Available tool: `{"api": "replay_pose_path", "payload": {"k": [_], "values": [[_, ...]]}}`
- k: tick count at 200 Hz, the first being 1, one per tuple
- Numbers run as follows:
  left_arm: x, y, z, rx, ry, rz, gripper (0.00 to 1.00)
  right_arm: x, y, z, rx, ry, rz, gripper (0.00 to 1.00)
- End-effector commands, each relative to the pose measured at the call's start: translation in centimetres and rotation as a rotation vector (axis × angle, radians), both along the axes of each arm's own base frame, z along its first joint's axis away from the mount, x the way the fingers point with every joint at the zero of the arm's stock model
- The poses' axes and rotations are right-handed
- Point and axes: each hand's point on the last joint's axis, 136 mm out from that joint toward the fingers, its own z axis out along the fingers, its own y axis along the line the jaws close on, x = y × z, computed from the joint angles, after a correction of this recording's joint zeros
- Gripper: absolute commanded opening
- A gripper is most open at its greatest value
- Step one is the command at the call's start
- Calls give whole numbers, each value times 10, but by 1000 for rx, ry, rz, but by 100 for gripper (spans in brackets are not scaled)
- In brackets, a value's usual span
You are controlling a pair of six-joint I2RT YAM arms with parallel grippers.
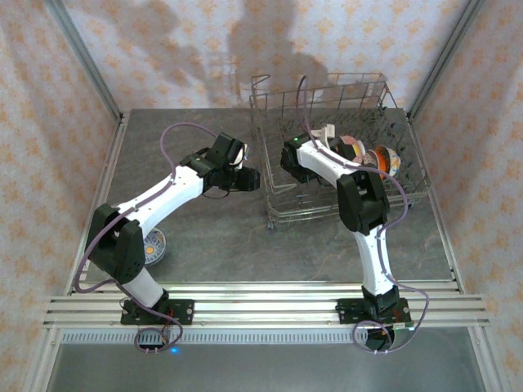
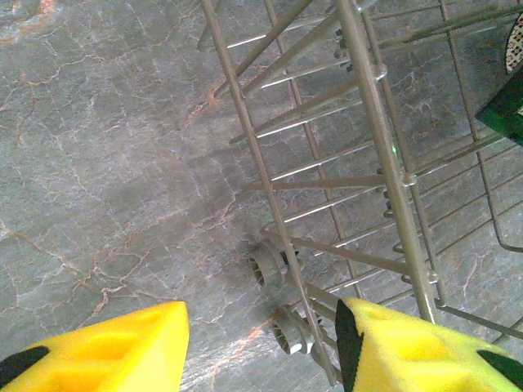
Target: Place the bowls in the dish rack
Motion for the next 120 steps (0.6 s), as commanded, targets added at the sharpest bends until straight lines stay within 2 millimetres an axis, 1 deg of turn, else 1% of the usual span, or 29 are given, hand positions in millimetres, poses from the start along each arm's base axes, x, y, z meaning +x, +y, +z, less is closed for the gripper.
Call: {"api": "replay_pose_path", "payload": {"k": [1,64,68,84,87,91,111,114,120], "values": [[11,5,20,-6,-64,17,51,-27,-8,-26,1,243,-84,1],[15,5,17,-8,-58,22,51,-36,-6,-35,25,285,-106,16],[15,5,16,-8,-57,22,51,-35,-6,-34,28,282,-108,21],[16,5,15,-9,-54,24,51,-35,-6,-33,37,272,-109,23],[16,5,15,-9,-55,24,51,-34,-5,-33,39,272,-109,26],[16,5,14,-8,-53,22,51,-34,-5,-32,42,268,-109,28],[17,6,14,-7,-53,24,51,-30,-2,-33,48,266,-108,29],[17,7,14,-7,-51,27,51,-30,-3,-34,49,269,-110,32],[17,7,13,-7,-50,29,51,-29,-1,-35,53,272,-111,33]]}}
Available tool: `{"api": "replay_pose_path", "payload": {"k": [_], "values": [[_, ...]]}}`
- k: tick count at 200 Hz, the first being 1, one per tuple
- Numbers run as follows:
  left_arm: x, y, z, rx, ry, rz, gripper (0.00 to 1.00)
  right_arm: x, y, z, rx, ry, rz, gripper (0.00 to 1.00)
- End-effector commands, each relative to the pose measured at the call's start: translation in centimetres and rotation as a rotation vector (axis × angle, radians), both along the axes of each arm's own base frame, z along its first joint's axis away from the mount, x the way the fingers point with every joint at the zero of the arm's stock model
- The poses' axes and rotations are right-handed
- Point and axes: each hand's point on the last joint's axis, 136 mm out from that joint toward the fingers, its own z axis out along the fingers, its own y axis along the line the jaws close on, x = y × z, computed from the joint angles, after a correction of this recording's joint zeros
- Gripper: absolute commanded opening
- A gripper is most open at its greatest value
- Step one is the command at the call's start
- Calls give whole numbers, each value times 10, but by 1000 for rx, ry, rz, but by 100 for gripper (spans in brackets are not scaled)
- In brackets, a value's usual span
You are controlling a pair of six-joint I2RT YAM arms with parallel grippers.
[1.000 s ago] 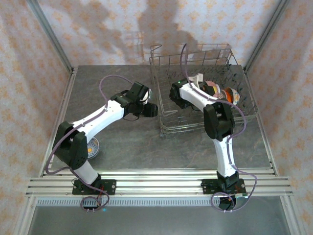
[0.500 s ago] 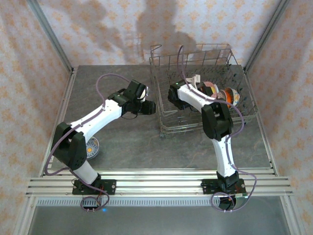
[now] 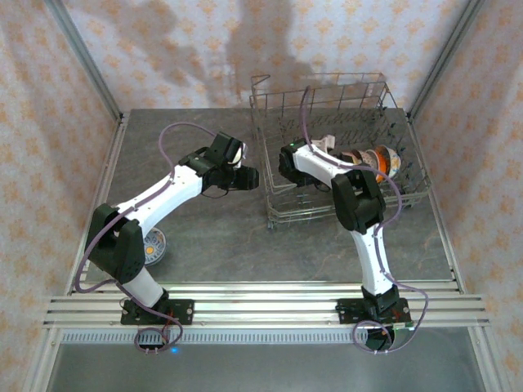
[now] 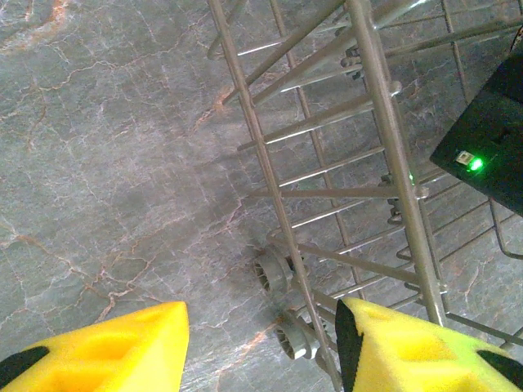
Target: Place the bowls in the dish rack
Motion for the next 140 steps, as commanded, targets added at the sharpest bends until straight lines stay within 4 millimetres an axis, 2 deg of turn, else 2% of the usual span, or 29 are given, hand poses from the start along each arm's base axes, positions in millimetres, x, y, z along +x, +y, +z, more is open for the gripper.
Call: {"api": "replay_pose_path", "payload": {"k": [1,13,23,32,48,67,94,122,140], "values": [[13,3,13,-5,-47,15,51,-9,-3,10,-41,121,-18,33],[13,4,13,-5,-48,16,51,-8,-2,8,-32,127,-24,34],[14,5,12,-5,-46,20,51,-6,-1,6,-30,129,-26,44],[14,6,12,-5,-47,23,51,-4,0,5,-27,134,-26,46],[14,7,12,-5,-44,26,51,-2,2,5,-25,138,-23,58],[15,10,14,-7,-49,33,51,0,3,10,-14,131,-22,63],[19,14,17,-7,-57,42,52,0,3,24,-4,106,-11,77],[22,15,19,-9,-61,44,53,-3,2,30,18,112,-10,82],[22,14,18,-9,-54,37,54,-6,4,22,70,128,-16,83]]}}
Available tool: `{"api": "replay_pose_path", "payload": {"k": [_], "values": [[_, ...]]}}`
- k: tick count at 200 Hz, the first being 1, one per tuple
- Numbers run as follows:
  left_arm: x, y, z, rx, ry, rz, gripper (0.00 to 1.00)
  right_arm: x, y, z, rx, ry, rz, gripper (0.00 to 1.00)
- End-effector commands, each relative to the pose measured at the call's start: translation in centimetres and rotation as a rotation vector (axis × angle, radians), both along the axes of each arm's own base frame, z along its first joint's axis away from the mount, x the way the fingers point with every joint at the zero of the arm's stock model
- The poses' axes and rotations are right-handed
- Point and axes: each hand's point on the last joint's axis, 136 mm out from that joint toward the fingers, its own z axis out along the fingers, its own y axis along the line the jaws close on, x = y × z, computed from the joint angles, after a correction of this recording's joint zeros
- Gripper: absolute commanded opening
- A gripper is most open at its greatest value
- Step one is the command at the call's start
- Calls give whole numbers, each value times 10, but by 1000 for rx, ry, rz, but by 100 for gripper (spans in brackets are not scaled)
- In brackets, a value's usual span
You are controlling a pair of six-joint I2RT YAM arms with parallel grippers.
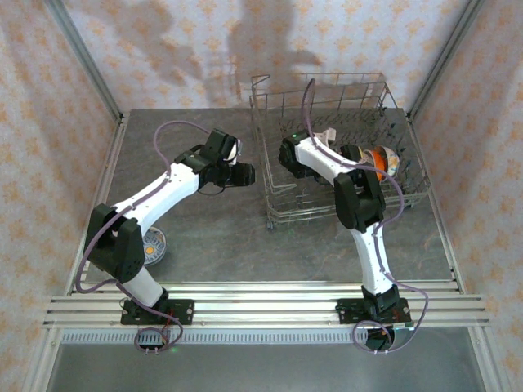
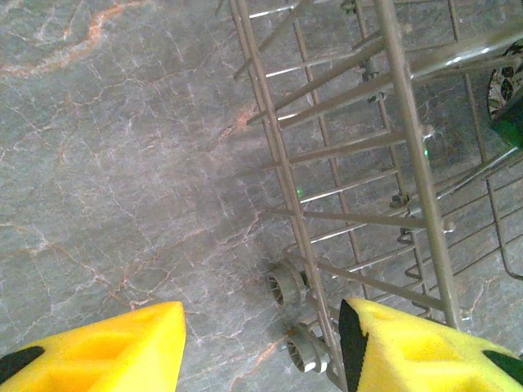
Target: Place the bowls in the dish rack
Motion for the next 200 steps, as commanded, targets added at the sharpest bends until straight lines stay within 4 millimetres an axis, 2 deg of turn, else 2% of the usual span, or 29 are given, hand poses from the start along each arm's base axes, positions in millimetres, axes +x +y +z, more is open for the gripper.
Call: {"api": "replay_pose_path", "payload": {"k": [1,44,104,144,165,200], "values": [[11,0,14,-3,-44,-2,54,-18,2,9,39,88,-6,83],[10,2,13,3,-40,4,54,-19,14,-8,224,102,16,84],[8,9,17,-20,-39,92,54,-3,23,-24,384,140,38,85],[0,24,30,-4,-43,181,54,-1,28,-11,515,114,67,85],[-10,46,33,62,-30,260,54,-3,32,1,573,96,94,85],[-36,84,37,134,12,426,56,-13,39,23,677,55,141,83]]}}
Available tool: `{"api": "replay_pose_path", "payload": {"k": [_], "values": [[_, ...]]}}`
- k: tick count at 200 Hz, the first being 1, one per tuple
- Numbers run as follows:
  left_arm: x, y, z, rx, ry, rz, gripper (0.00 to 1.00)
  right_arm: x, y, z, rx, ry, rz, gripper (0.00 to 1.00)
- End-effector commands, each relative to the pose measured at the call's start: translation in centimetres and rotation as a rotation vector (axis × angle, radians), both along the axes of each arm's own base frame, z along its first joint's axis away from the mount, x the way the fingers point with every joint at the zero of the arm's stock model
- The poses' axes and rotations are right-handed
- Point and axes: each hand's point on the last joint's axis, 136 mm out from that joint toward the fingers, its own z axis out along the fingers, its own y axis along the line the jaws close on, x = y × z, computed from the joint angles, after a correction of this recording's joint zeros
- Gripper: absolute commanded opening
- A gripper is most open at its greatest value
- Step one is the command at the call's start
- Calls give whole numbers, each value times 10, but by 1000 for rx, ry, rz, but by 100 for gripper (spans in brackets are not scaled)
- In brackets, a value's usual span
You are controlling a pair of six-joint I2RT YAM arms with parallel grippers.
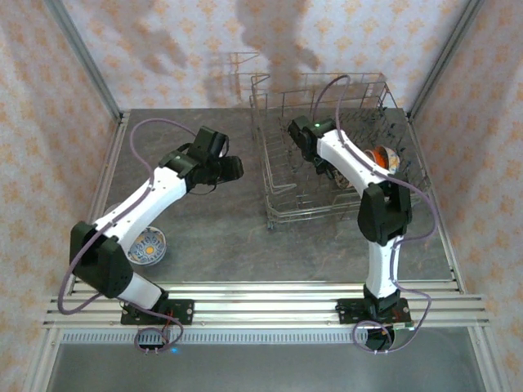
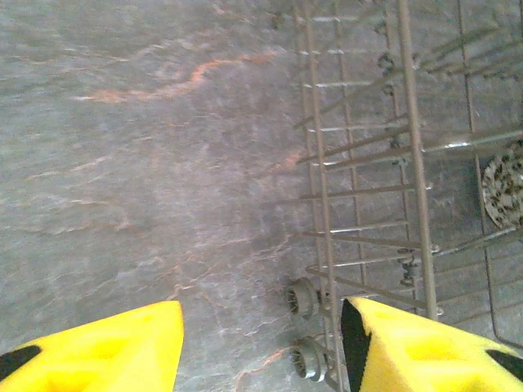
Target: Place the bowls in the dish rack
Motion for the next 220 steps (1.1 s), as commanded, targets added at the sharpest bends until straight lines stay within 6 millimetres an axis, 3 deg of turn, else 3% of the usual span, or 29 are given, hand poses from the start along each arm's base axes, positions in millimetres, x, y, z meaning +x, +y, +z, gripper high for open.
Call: {"api": "replay_pose_path", "payload": {"k": [1,34,71,88,122,180,220], "values": [[-26,43,-4,90,65,178,56,-7,10,26,120,-65,38,83],[-65,83,-10,141,163,333,56,-18,18,35,220,-83,69,82],[-116,130,-19,240,234,477,58,-31,27,23,306,-71,109,80],[-138,148,-28,233,280,545,58,-36,29,23,340,-73,116,80],[-161,178,-61,221,387,626,61,-43,34,17,380,-67,135,80],[-171,204,-100,202,519,648,58,-39,37,8,374,-52,132,80],[-158,199,-121,134,564,590,56,-36,41,1,369,-36,128,79]]}}
